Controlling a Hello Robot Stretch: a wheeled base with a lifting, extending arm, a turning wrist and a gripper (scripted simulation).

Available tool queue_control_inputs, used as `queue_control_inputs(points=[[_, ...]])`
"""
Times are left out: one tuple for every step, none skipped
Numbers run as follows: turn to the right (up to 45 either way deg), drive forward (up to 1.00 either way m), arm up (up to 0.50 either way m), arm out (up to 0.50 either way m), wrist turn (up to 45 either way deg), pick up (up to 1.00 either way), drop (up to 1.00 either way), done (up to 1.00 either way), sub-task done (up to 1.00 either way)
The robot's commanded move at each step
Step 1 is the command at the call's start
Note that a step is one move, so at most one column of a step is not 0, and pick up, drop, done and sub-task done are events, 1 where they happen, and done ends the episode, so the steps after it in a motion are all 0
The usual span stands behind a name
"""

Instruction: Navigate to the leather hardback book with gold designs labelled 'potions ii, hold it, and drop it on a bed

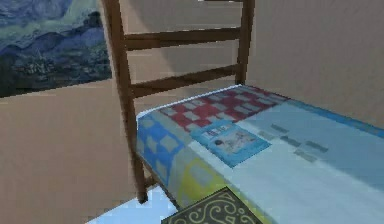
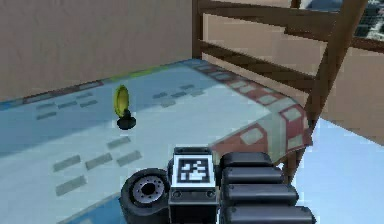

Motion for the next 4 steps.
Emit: queue_control_inputs(points=[[18.0,0.00,0.00,0.00,0.0,0.00,0.00,0.00,0.00],[-6.0,0.00,0.00,0.00,0.0,0.00,0.00,0.00,0.00],[-9.0,0.00,0.00,0.00,0.0,0.00,0.00,0.00,0.00],[45.0,0.00,0.00,0.00,0.0,0.00,0.00,0.00,0.00]])
